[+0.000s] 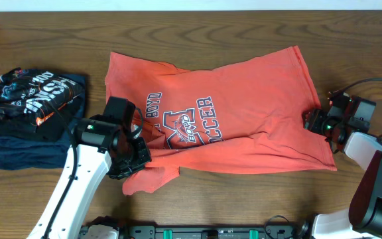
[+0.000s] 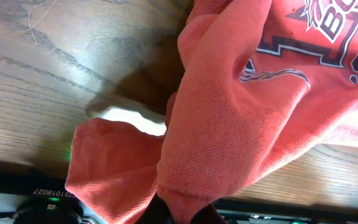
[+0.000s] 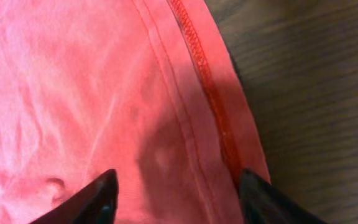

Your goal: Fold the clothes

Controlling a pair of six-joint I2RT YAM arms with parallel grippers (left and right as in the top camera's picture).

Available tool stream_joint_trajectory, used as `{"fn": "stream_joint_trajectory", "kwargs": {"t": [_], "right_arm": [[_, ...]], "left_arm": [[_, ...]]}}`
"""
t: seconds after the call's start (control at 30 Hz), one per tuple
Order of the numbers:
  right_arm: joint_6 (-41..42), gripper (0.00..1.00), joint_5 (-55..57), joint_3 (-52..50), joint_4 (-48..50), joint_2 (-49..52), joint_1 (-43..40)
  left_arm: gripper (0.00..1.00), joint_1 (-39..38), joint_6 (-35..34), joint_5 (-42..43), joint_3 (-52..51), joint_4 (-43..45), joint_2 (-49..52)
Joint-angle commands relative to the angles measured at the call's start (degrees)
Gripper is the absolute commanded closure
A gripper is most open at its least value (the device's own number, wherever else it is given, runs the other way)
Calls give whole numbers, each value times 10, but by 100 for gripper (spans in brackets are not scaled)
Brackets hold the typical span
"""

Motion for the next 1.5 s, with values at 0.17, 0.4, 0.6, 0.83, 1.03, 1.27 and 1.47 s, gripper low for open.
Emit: {"fn": "stream_joint_trajectory", "kwargs": {"t": [0.17,0.4,0.6,0.83,1.03,1.27,1.47], "right_arm": [[-5,50,-12,4,0,12,-9],[0,45,-8,5,0,10,-12],[4,53,-13,5,0,3,-18],[4,59,-15,5,-1,-5,-18],[4,84,-15,5,-1,-6,-18],[4,95,-14,5,-3,-6,-18],[59,99,24,5,11,-12,-25]], "left_arm": [[94,2,-1,-8,5,-3,-4],[94,2,-1,-8,5,-3,-4],[94,2,-1,-8,5,-3,-4],[94,2,-1,-8,5,-3,-4],[94,2,-1,-8,5,-3,-4],[94,2,-1,-8,5,-3,-4],[94,2,-1,-7,5,-3,-4]]}}
